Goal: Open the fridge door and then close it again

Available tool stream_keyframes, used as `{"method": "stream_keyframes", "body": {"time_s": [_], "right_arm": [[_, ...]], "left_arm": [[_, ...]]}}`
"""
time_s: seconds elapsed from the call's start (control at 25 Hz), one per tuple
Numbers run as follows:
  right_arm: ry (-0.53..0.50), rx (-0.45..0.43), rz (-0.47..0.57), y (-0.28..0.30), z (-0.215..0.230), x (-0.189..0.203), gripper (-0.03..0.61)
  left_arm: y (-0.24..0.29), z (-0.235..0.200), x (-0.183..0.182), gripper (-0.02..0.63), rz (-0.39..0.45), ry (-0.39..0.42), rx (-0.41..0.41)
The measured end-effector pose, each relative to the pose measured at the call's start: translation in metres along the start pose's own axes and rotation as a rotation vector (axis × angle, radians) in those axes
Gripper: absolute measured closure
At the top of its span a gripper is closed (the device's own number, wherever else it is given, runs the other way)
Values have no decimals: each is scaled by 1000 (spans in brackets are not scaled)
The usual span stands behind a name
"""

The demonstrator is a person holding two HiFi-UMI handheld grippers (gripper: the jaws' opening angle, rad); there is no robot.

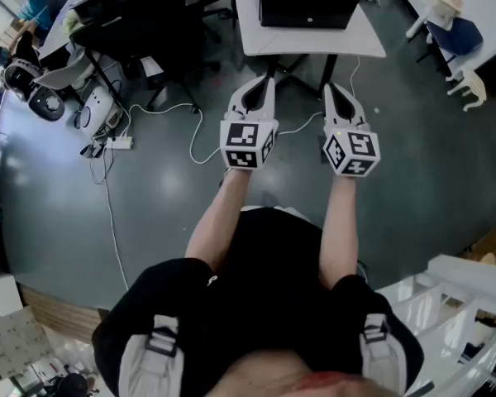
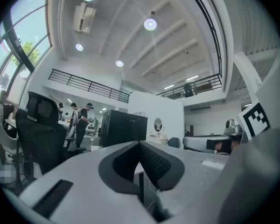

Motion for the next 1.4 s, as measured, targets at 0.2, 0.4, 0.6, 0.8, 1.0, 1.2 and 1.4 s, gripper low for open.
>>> {"method": "stream_keyframes", "body": {"time_s": [0.2, 0.4, 0.6, 0.8, 1.0, 1.2, 1.4], "right_arm": [[-7, -2, 1, 0, 12, 0, 584], [-4, -11, 5, 7, 28, 2, 584], [3, -25, 3, 14, 48, 2, 584], [-1, -43, -12, 19, 60, 11, 584], [10, -79, -13, 33, 57, 18, 584], [39, -90, -17, 46, 63, 24, 584], [26, -51, -55, 71, 94, 39, 584]], "left_arm": [[7, 10, -1, 616, 7, 4, -6], [18, 17, 3, 617, 12, -2, -37], [30, 19, 3, 617, 16, -7, -77], [34, 26, 7, 616, 10, 7, -99], [39, 13, 11, 616, -13, 20, -135], [53, -2, 11, 616, -26, 21, -160], [98, -14, 26, 617, -41, -13, -141]]}}
Point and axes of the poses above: the fingertips, and each gripper's own axes: y forward along the fingers, z to its right, x out of its underside, the point moved 5 cm from there along -y, backward along the fingers, and after that the axes turned 8 degrees about -x, right-handed, at the moved point
